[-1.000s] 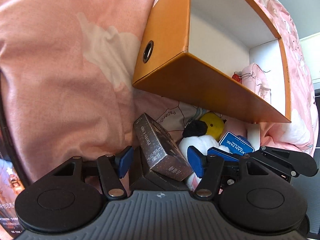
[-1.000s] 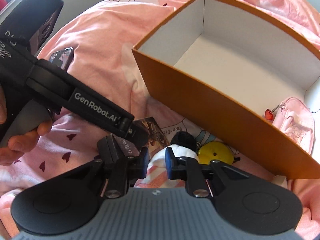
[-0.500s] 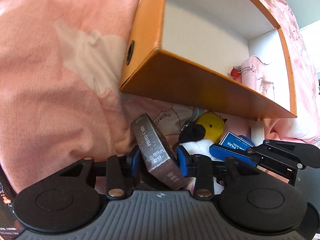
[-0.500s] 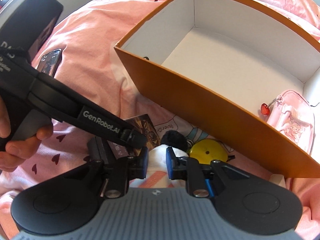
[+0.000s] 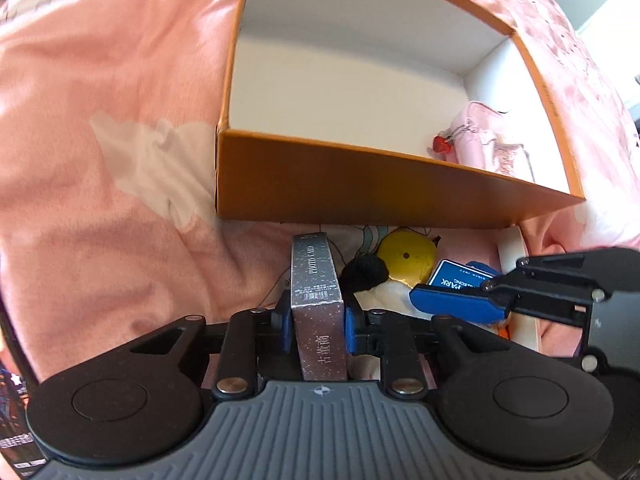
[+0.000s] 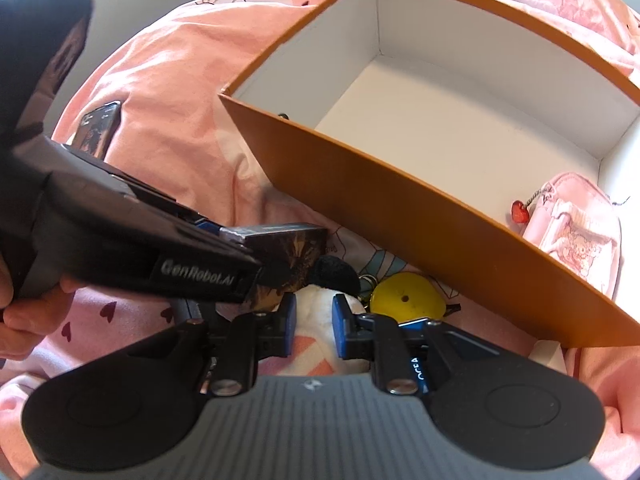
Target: Organize objects
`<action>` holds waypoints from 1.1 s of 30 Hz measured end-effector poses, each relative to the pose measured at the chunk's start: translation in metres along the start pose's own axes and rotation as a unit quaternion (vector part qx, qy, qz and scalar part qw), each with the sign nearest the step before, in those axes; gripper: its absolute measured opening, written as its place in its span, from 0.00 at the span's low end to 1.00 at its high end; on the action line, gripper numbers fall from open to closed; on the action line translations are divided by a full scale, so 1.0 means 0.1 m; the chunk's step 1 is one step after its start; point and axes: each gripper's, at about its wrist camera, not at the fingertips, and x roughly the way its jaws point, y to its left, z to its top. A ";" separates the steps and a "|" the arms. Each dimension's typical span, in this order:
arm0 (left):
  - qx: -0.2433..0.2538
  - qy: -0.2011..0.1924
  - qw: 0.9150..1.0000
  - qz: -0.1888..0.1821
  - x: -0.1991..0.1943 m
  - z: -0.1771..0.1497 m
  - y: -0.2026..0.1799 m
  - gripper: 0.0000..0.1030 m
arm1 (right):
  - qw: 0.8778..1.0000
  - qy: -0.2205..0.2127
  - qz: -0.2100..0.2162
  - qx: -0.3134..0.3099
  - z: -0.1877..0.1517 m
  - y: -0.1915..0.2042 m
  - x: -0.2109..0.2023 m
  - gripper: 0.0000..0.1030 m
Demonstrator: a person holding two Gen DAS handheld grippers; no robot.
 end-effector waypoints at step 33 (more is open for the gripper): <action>0.032 -0.026 0.998 0.048 -0.56 -0.35 0.32 0.25 | 0.986 0.083 0.001 -0.148 -0.08 0.84 0.32 0.44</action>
